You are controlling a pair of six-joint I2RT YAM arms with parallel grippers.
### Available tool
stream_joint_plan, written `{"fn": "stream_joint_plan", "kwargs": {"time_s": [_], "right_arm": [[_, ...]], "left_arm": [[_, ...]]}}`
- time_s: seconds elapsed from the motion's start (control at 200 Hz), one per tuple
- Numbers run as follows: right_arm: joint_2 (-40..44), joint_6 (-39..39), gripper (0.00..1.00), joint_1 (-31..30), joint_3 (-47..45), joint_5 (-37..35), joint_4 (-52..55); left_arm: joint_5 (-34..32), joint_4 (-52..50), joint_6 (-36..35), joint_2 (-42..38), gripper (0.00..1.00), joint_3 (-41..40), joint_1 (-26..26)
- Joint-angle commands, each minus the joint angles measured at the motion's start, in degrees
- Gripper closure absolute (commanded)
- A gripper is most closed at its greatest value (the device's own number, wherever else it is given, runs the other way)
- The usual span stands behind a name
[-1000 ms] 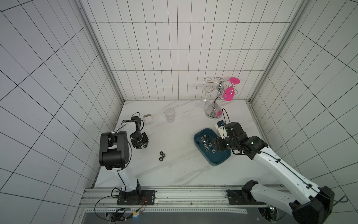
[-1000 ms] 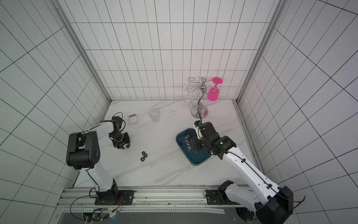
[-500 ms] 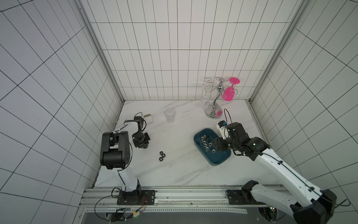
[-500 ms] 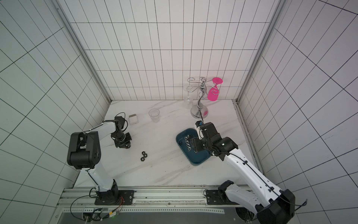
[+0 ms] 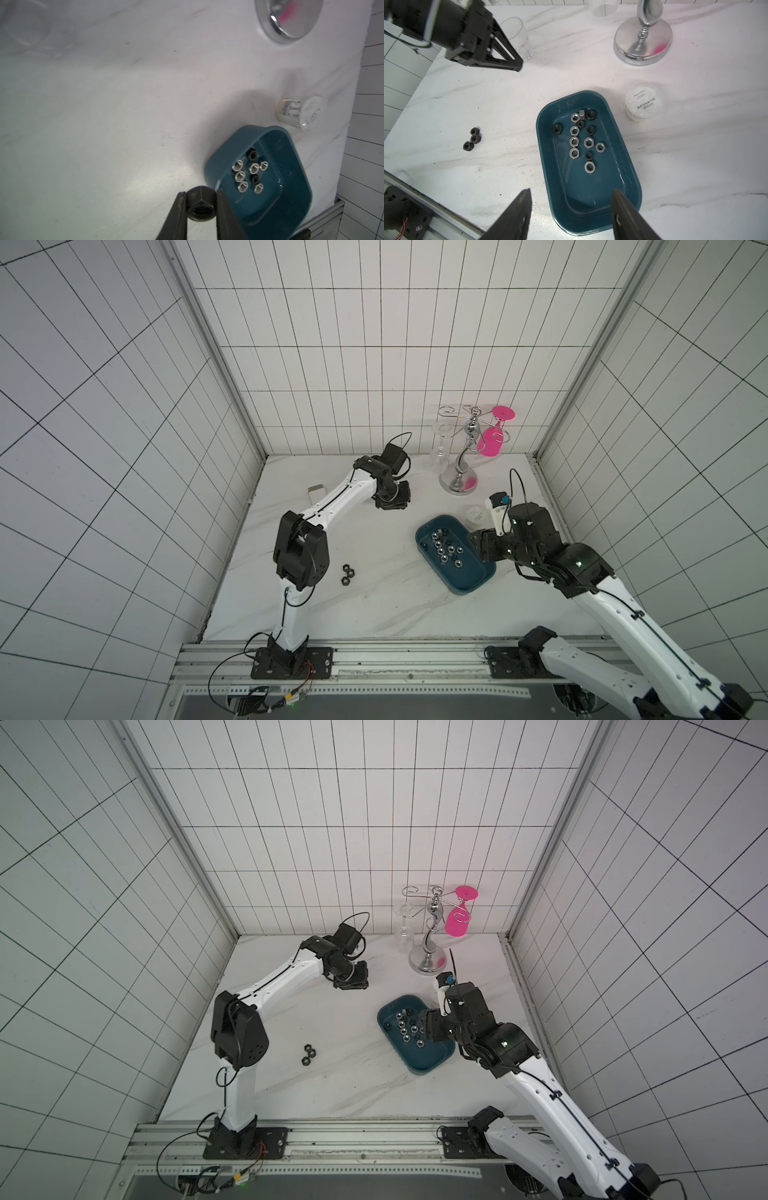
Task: Put the nuts on the desktop into the storage box
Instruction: Place the nut in the storage box.
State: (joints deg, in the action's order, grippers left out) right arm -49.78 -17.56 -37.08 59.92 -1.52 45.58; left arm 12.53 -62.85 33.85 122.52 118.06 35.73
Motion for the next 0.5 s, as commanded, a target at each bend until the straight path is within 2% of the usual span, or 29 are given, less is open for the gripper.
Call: {"fn": "stream_joint_plan", "kwargs": {"time_s": [0.0, 0.06, 0.14, 0.495], "right_arm": [[2.98, -3.37, 0.36, 0.43, 2.9, -4.3, 3.96], [3.9, -3.94, 0.36, 0.44, 3.16, -4.62, 5.19], [4.94, -4.21, 0.35, 0.43, 3.23, -5.35, 6.87], [7.46, -5.72, 0.35, 0.43, 1.7, -6.38, 9.22]], "left_arm": [[0.42, -7.56, 1.31, 8.8, 1.0, 10.27, 2.98], [0.38, -9.04, 1.52, 12.67, 1.0, 15.39, 4.25], [0.3, -9.25, 1.84, 15.55, 1.0, 17.64, 5.04], [-0.95, -6.83, 1.66, 13.74, 1.0, 10.49, 7.12]]}}
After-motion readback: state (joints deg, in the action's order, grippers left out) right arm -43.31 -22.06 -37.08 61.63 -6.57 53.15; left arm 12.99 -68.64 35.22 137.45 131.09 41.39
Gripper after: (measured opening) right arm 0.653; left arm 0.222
